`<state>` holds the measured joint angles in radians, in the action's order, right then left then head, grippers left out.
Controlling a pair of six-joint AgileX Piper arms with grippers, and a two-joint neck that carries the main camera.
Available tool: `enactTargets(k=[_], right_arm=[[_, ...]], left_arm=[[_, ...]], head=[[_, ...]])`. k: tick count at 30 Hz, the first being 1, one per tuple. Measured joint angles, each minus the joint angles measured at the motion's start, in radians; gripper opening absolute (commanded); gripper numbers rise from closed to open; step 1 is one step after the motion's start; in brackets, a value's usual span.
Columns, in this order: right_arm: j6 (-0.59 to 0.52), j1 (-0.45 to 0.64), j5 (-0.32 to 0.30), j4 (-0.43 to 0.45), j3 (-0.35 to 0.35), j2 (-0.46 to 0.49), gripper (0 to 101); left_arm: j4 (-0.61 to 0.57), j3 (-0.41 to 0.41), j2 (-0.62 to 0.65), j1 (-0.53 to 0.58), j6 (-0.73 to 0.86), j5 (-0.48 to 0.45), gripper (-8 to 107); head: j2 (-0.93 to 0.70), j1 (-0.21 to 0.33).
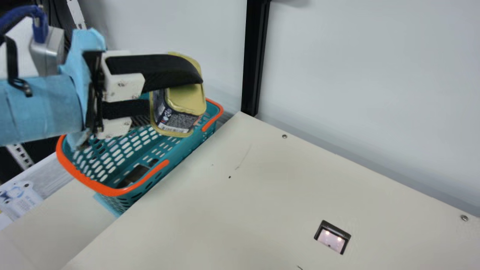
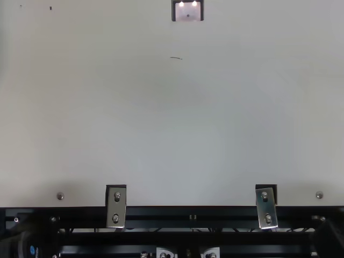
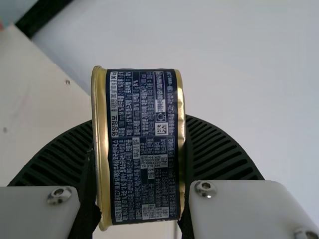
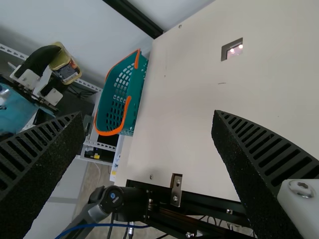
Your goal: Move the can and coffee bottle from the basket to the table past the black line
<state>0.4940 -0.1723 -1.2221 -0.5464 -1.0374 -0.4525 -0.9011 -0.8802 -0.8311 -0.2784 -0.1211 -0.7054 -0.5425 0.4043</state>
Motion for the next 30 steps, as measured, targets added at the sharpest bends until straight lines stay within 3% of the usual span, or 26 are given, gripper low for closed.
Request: enactTargets(k=[6, 18, 25, 30], right_arm=[[0.000, 0.000, 0.000, 0.000, 0.000, 0.000, 101], [0.000, 0.000, 0.000, 0.000, 0.000, 0.000, 101], [0.000, 0.000, 0.000, 0.000, 0.000, 0.000, 101], [0.000, 0.000, 0.000, 0.000, 0.000, 0.000, 101]], left_arm=[[0.066, 0.012, -0.014, 0.092, 0.102, 0.148, 10], [0.064, 0.012, -0.014, 0.092, 0.100, 0.152, 10], [0.064, 0.012, -0.014, 0.092, 0.100, 0.152, 10], [0.064, 0.012, -0.014, 0.092, 0.100, 0.152, 10]], head=[[0.200, 0.000], [0.507, -0.041], [0.543, -0.143], [0.543, -0.143]])
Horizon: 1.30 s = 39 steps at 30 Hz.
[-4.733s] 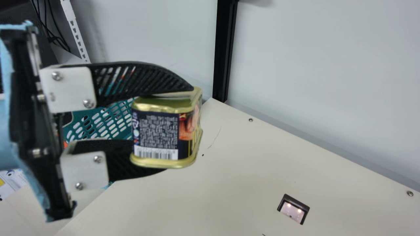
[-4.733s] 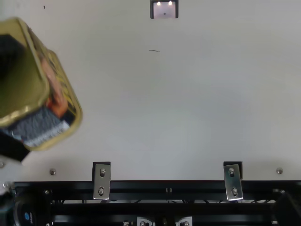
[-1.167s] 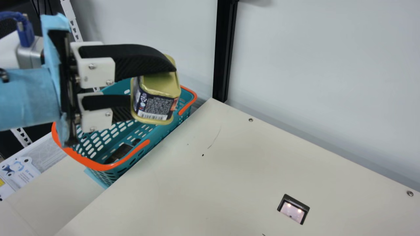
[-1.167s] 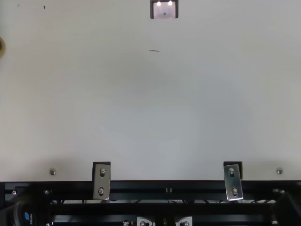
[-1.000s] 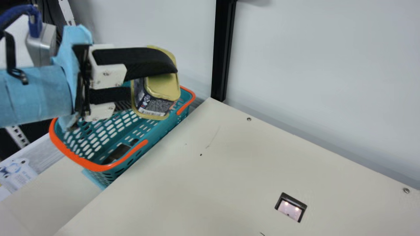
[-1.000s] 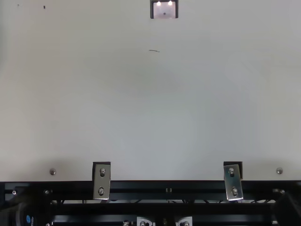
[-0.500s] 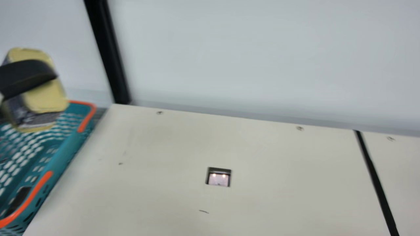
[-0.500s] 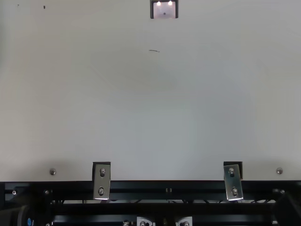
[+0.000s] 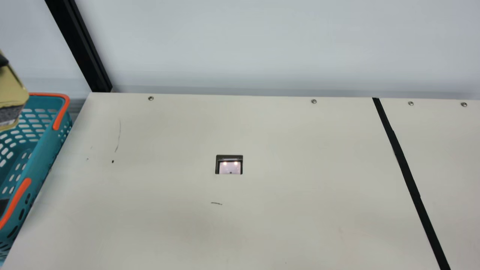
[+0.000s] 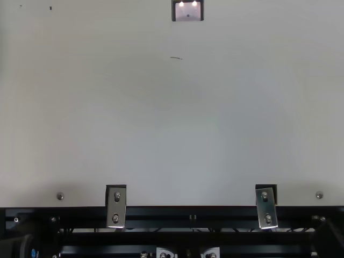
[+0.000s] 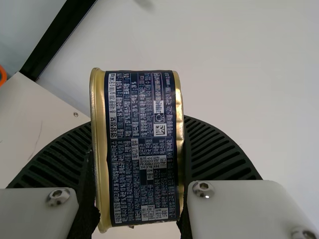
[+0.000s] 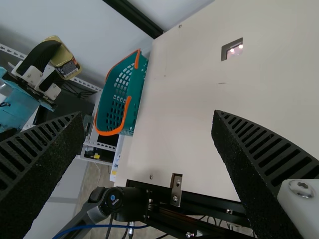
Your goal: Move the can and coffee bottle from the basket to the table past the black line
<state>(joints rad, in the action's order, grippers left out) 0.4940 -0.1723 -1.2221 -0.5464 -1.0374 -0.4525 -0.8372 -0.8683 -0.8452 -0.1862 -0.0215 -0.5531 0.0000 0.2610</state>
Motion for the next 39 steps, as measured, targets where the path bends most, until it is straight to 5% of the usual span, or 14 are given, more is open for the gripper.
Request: enactTargets(k=[10, 16, 29, 39], right_arm=[[0.000, 0.000, 0.000, 0.000, 0.000, 0.000, 101], [0.000, 0.000, 0.000, 0.000, 0.000, 0.000, 101], [0.000, 0.000, 0.000, 0.000, 0.000, 0.000, 101], [0.000, 0.000, 0.000, 0.000, 0.000, 0.000, 101]], left_arm=[[0.004, 0.000, -0.002, 0.005, 0.002, 0.005, 10], [0.053, 0.030, -0.050, 0.083, 0.066, 0.101, 10], [0.182, 0.181, -0.222, 0.423, 0.185, 0.568, 10], [0.343, 0.305, -0.332, 0.681, 0.045, 0.884, 10]], head=[[0.000, 0.000], [0.000, 0.000], [0.000, 0.000], [0.000, 0.000]])
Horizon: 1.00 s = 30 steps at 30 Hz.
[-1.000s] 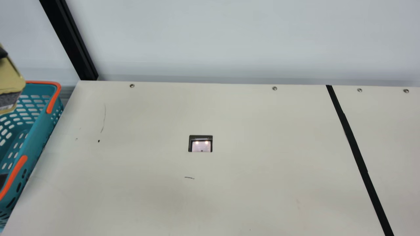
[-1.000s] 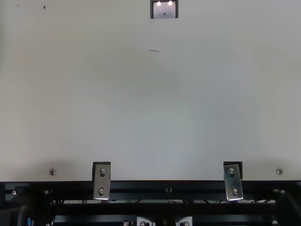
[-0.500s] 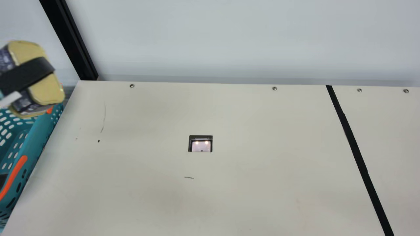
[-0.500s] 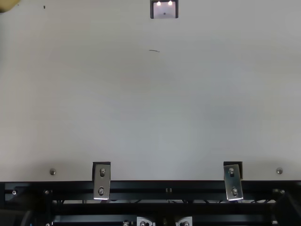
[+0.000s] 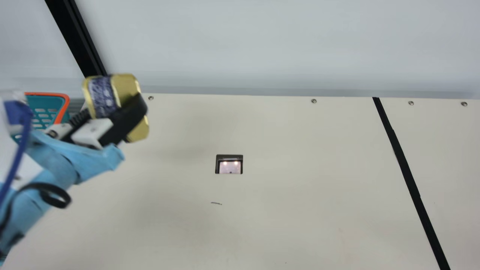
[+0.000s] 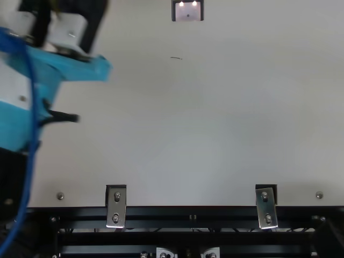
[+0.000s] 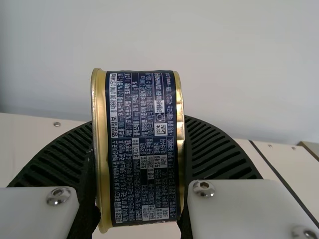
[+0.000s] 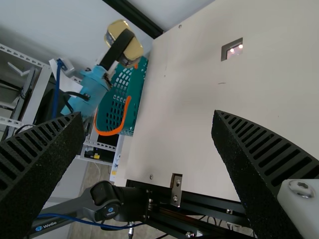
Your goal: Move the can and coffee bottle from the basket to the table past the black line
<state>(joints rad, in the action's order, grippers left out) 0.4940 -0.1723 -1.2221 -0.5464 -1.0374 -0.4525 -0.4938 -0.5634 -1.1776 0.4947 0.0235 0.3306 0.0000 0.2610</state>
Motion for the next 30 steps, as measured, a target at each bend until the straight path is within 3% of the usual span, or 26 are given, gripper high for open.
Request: enactTargets(k=[5, 13, 23, 30], right_arm=[[0.000, 0.000, 0.000, 0.000, 0.000, 0.000, 101], [0.000, 0.000, 0.000, 0.000, 0.000, 0.000, 101], [0.000, 0.000, 0.000, 0.000, 0.000, 0.000, 101], [0.000, 0.000, 0.000, 0.000, 0.000, 0.000, 101]], left_arm=[[0.139, 0.041, -0.074, 0.045, -0.133, 0.109, 10], [0.389, 0.039, -0.235, 0.017, -0.357, 0.248, 10], [0.657, -0.053, -0.434, -0.048, -0.558, 0.363, 10], [0.755, -0.132, -0.537, -0.058, -0.625, 0.388, 10]], head=[[0.000, 0.000], [0.000, 0.000], [0.000, -0.005], [0.000, -0.005]])
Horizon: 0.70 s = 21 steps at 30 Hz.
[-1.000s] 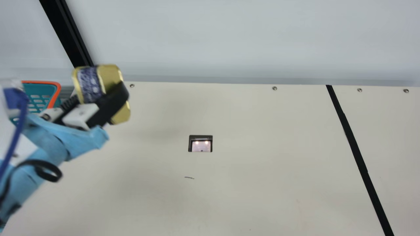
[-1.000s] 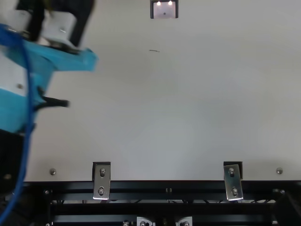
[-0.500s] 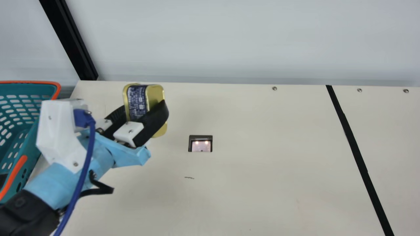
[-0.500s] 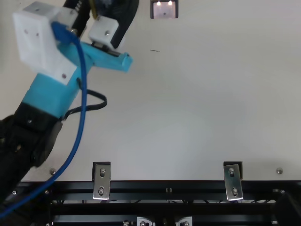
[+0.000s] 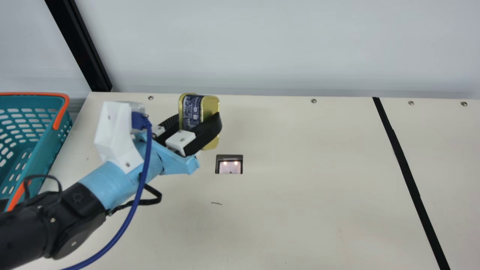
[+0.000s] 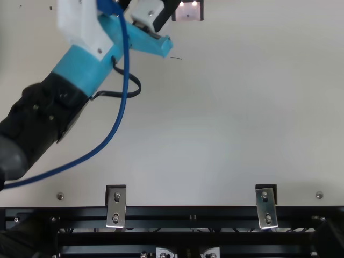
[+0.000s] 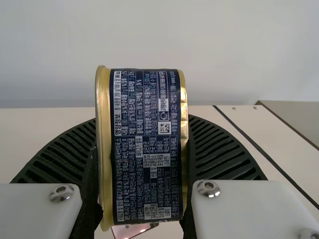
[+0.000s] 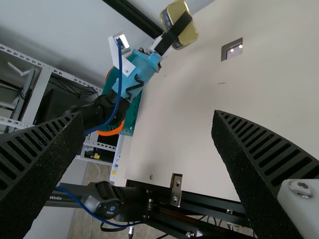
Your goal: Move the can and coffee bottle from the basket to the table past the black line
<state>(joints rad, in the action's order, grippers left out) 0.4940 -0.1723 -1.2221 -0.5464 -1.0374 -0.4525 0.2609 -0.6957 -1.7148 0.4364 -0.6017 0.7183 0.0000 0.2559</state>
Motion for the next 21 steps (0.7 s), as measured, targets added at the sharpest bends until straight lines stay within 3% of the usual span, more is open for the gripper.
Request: enactTargets(k=[21], right_arm=[[0.000, 0.000, 0.000, 0.000, 0.000, 0.000, 101]], left_arm=[[0.079, -0.259, -0.225, 0.031, -0.054, -0.034, 10]], head=[[0.000, 0.005]])
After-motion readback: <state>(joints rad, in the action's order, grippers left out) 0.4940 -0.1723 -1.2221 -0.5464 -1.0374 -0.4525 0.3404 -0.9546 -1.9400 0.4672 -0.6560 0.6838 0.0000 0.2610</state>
